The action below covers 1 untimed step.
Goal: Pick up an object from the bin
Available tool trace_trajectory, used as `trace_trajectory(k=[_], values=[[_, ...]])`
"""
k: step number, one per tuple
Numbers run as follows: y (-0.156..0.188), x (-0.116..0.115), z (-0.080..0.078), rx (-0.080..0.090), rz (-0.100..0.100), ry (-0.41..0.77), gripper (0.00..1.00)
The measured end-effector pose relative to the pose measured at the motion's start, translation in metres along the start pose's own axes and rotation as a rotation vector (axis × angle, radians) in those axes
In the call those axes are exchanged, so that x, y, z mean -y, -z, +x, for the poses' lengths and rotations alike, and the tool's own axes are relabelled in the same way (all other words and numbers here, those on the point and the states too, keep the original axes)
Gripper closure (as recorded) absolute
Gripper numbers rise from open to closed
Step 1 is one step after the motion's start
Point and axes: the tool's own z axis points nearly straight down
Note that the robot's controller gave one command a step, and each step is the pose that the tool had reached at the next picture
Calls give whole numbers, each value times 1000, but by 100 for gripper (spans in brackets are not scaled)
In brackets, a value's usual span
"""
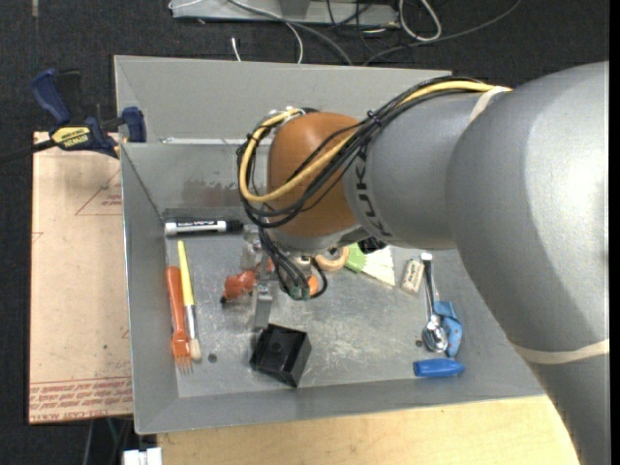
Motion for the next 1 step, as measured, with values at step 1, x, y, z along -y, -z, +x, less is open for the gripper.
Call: trace_trajectory(k=[1], values=[[-21,5,-15,5,-1,50,0]])
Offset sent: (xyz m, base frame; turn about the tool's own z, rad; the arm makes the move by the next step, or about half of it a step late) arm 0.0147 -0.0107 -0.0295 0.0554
